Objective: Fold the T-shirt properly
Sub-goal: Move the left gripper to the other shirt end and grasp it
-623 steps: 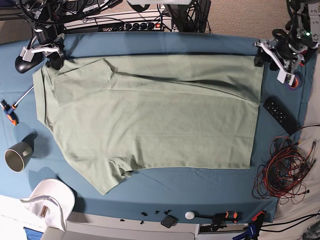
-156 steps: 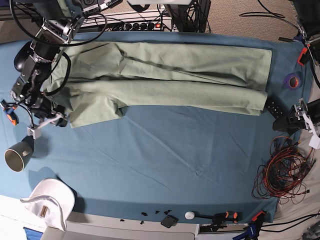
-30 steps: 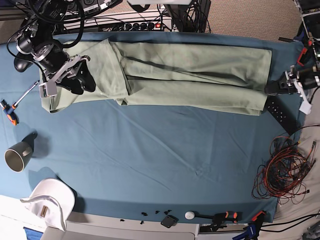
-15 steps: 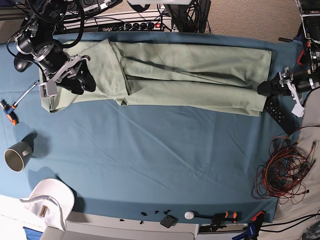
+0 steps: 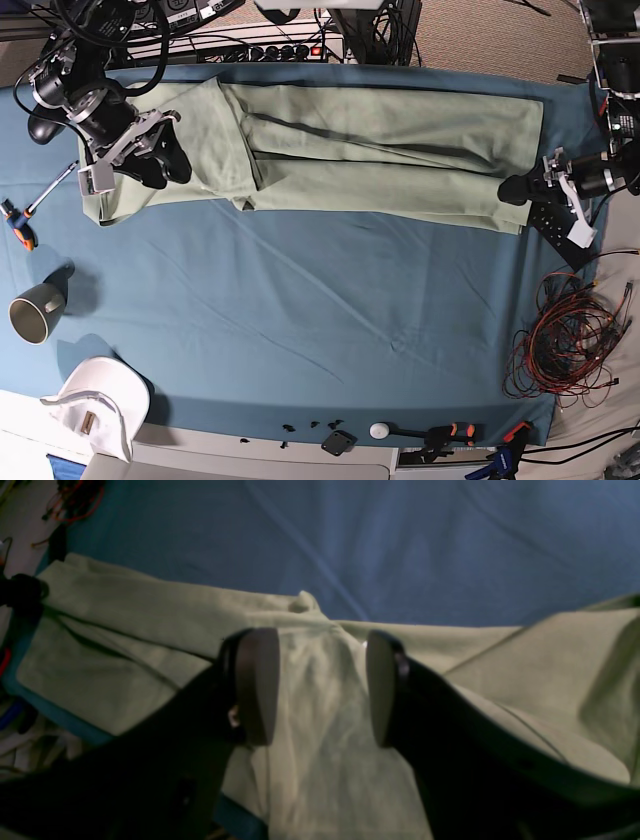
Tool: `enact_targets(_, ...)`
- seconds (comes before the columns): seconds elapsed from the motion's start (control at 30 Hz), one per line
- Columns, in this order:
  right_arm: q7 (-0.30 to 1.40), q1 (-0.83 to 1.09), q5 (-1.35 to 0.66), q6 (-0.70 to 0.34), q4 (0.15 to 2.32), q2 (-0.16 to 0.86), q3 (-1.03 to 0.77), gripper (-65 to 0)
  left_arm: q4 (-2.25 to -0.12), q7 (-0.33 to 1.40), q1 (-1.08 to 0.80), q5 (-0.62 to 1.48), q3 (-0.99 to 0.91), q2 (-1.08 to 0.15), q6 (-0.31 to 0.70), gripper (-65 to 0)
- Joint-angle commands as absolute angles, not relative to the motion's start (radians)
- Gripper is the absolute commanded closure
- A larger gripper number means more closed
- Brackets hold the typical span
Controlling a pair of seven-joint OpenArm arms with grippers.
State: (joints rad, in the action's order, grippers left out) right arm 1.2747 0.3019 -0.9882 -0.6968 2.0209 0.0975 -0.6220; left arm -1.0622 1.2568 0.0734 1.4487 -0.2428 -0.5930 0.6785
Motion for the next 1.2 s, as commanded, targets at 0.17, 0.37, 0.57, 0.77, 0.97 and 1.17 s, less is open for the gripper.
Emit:
enact_targets(0.17, 1.249, 0.297, -1.004, -0.698, 2.037, 0.108, -0.627, -28.6, -1.070, 1.275, 0.086, 1.465, -0.232, -0.588, 0.677, -38.4)
enact_targets(0.37, 1.249, 0.297, -1.004, -0.698, 2.037, 0.108, -0.627, -28.6, -1.072, 1.289, 0.085, 1.465, -0.232, -0.588, 0.677, -36.4)
enact_targets(0.57, 1.249, 0.297, -1.004, -0.698, 2.037, 0.108, -0.627, -28.6, -1.072, 1.304, 0.085, 1.466, -0.232, -0.588, 0.677, -27.8)
enact_targets(0.77, 1.249, 0.297, -1.004, -0.698, 2.037, 0.108, -0.627, -28.6, -1.072, 1.309, 0.086, 1.484, -0.232, -0.588, 0.682, -4.9)
enact_targets(0.97, 1.249, 0.297, -1.001, -0.698, 2.037, 0.108, -0.627, -28.6, -1.086, 1.309, 0.086, 1.484, -0.232, -0.589, 0.698, 0.0)
enact_targets(1.17, 1.249, 0.297, -1.001, -0.698, 2.037, 0.108, -0.627, -28.6, -1.147, 1.309, 0.086, 1.484, -0.232, -0.621, 0.698, 0.0)
